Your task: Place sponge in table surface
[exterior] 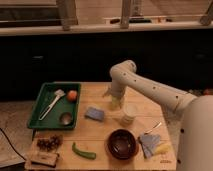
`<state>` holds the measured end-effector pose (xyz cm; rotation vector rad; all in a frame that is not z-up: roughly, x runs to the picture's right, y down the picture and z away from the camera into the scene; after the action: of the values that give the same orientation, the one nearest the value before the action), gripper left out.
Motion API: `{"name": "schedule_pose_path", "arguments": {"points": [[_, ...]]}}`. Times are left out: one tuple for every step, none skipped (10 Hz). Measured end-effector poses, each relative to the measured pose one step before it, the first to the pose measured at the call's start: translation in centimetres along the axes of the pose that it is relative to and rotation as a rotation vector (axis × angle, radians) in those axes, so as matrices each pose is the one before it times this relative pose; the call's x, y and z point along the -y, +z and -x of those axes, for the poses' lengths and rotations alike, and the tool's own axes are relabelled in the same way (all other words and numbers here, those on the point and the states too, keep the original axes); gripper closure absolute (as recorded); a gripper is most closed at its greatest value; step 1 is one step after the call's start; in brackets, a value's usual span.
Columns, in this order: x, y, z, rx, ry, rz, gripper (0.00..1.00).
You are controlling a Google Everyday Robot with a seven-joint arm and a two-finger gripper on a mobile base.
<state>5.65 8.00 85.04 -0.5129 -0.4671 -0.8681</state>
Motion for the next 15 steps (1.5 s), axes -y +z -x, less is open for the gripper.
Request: {"name": "schedule_pose_path", "arguments": {"points": [[-0.185,0.194,-0.031,0.00526,0.00211,-0.00307,0.51],[-0.008,0.015,0.212,0.00498,0.0029,-0.00117,0.51],[0.253,0.208,0.407,0.00684,0.00142,0.00036,0.48],[0.533,0.369,0.635,0.01014,-0.00336,0.00147,0.37],[0.279,0.424,0.492,0.00919,-0.00121,0.00576,0.29],[0.328,0.48,0.458,0.00945,-0.00191,0.00497,0.22],[0.406,0.548,0.505,0.01184,-0.00437,0.00602,0.2],[0.2,0.576,0.42,0.01058,0.00269,0.00843,0.2],[-0.189,0.443,0.262,0.00709,0.01799,0.00615,0.2],[-0.127,0.429,0.334,0.00669,0.0134,0.00558,0.2],[0.271,0.496,0.628,0.00952,0.01084,-0.0016,0.2],[0.193,0.465,0.464,0.01049,0.00411,-0.00257,0.2],[-0.008,0.518,0.318,0.00946,0.01041,0.00224,0.2],[0.196,0.638,0.401,0.0108,0.03391,0.00527,0.2],[0.284,0.529,0.333,0.00599,0.03532,0.00743,0.2]]}}
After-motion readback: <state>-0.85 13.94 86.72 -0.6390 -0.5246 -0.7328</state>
